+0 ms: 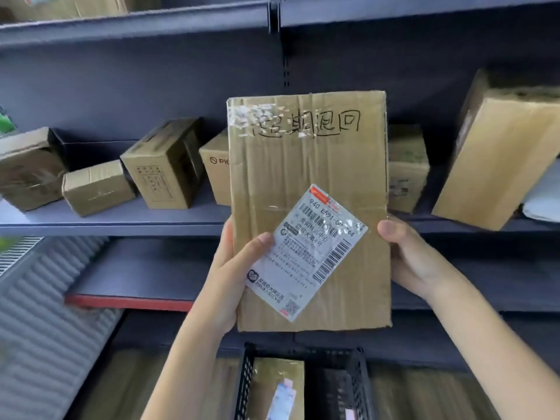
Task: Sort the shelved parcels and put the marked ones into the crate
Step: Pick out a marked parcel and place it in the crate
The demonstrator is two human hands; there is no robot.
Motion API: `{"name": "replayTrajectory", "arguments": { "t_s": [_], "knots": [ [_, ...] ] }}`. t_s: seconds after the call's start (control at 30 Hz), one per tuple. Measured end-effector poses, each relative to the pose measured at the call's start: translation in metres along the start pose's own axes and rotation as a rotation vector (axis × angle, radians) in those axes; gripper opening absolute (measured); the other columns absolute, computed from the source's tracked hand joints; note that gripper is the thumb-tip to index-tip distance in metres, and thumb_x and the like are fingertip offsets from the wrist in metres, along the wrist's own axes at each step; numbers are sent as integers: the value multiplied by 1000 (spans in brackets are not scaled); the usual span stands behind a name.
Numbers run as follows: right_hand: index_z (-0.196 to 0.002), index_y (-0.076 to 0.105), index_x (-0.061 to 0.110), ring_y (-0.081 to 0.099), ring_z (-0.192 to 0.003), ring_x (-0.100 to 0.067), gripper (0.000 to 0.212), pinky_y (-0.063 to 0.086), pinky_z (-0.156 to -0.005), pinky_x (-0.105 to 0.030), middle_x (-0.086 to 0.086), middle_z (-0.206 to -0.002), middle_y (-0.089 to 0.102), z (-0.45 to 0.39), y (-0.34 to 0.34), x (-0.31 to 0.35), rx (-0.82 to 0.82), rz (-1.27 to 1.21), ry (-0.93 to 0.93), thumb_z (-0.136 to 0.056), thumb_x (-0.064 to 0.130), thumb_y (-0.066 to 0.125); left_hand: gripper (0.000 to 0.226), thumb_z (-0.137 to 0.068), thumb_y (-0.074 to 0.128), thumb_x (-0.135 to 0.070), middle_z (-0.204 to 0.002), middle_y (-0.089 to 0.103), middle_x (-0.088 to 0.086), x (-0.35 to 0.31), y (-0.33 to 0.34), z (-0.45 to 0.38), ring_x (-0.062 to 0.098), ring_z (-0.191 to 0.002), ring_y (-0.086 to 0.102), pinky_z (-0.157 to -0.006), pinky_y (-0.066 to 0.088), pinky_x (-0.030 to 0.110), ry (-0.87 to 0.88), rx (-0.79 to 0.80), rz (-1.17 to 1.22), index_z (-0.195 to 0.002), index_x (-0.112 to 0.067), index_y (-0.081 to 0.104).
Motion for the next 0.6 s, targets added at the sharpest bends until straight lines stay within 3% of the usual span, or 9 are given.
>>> {"name": "replayTrajectory", "arguments": {
  "t_s": [0.2, 0.3, 0.43, 0.6],
  "knots": [
    [-105, 61, 20, 71, -83, -11, 96, 54, -60, -20, 3, -93, 75, 19, -9, -60, -94, -97, 188, -22, 63, 83, 54, -72, 61, -26, -93, 73, -3, 49, -4, 3, 13, -82, 70, -63, 54, 22, -212, 8, 8, -124, -25, 48],
    [-107, 59, 13, 71, -82, -13, 104, 54, -60, -21, 0, -92, 75, 28, -17, -91, -144, -135, 284, -19, 62, 84, 54, -71, 61, -27, -92, 73, -5, 79, -6, 5, 12, -82, 69, -68, 51, 25, -308, 5, -15, -123, -23, 49],
    [-104, 59, 15, 71, -79, -10, 101, 54, -59, -20, 3, -88, 75, 39, -20, -130, -208, -146, 360, -18, 61, 84, 48, -70, 63, -31, -97, 73, -5, 124, -17, 11, 12, -86, 68, -75, 48, 31, -439, 14, -28, -117, -34, 54],
    [-95, 68, 19, 70, -80, -7, 91, 53, -62, -18, 5, -87, 75, 56, -28, -187, -313, -174, 465, -16, 61, 84, 63, -52, 72, -37, -98, 73, 2, 184, -28, 18, 19, -86, 70, -75, 50, 36, -604, 9, 66, -113, -33, 58]
  ]
}}
Point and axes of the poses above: each hand's wrist, its own z-axis away from the middle knuckle, its own y-axis out of the palm, x = y × z, the point moved 1 cm from there along -z, towards the middle knuckle
